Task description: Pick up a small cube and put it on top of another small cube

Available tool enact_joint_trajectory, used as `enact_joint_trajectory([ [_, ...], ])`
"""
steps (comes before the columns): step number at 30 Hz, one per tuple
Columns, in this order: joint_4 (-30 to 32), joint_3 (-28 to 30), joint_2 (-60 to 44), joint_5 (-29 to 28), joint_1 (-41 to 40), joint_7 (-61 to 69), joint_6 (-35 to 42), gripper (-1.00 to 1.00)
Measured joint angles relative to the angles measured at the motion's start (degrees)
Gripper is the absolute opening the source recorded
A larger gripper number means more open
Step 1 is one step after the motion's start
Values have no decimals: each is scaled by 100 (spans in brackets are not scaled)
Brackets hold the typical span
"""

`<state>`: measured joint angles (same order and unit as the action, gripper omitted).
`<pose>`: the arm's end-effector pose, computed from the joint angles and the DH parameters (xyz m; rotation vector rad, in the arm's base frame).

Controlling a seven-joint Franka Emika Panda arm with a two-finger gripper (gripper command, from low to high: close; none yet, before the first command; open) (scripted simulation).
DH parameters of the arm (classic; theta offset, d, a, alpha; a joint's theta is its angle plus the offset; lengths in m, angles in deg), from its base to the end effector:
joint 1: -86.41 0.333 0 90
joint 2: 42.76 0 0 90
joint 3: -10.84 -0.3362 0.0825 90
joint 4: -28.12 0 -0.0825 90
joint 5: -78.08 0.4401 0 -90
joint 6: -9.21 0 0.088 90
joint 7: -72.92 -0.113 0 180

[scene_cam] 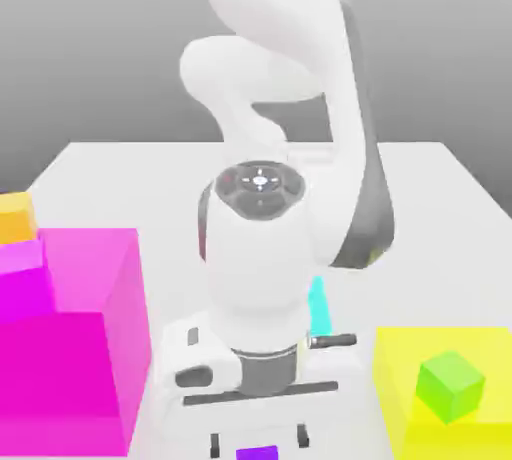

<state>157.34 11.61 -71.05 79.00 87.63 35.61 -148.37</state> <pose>0.5647 0.0033 0.1020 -2.9736 1.0128 -0.0021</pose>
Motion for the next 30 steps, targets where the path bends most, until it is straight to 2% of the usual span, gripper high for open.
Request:
enact_joint_trajectory([
  [1,-33,-6,-155,4,-5,4,-118,-100],
  [7,-51,-12,-232,3,-11,4,-174,-100],
  [11,76,7,329,-7,5,-4,260,-100],
  [13,32,16,566,-31,9,17,587,-100],
  [20,-907,422,908,2,-323,-67,2235,-100],
  [28,-1689,1106,1801,251,-909,-388,4214,-100],
  [30,-1562,1280,2126,256,-1085,-585,4387,-100],
])
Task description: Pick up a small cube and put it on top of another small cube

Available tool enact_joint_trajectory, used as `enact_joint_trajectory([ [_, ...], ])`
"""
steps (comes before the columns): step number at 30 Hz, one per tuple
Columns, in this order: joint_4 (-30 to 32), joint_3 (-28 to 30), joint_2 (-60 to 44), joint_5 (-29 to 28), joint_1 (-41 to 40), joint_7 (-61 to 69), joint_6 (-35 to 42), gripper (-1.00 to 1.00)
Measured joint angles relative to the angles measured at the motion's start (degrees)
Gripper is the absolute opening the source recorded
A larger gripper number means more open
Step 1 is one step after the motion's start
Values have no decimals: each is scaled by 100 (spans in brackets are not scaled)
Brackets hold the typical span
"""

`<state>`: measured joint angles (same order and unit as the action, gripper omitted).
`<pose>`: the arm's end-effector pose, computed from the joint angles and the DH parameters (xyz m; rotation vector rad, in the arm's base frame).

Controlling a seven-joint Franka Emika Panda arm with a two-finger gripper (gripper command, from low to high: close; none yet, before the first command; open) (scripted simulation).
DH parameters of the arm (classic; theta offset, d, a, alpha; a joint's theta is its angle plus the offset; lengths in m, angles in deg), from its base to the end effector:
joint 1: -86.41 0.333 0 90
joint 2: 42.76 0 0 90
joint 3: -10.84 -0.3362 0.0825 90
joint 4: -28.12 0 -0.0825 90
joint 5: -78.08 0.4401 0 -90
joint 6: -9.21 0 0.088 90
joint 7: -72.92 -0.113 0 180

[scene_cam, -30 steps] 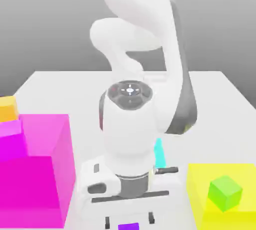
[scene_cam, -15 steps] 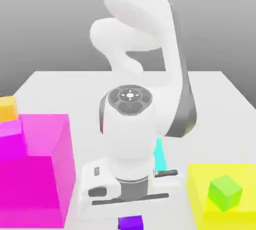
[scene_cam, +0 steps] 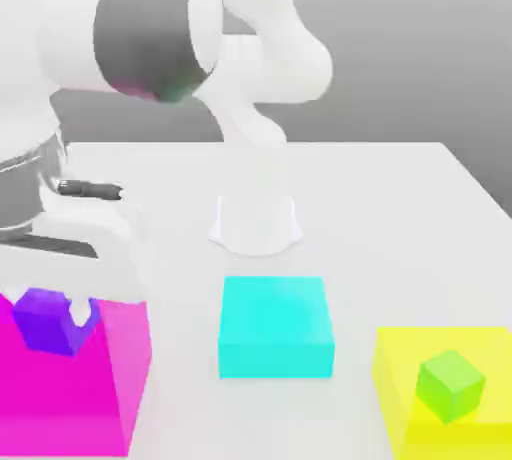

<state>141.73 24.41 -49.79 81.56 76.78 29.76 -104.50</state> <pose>0.5700 -0.2371 0.3825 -2.5968 1.7498 0.1877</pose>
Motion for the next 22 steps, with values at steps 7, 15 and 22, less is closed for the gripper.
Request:
enact_joint_trajectory([
  [7,989,253,1361,-328,-742,-1037,19,-100],
  [15,2298,302,2076,-768,-1200,-1902,-959,-100],
  [22,2460,315,1982,-776,-1211,-1905,-1214,100],
])
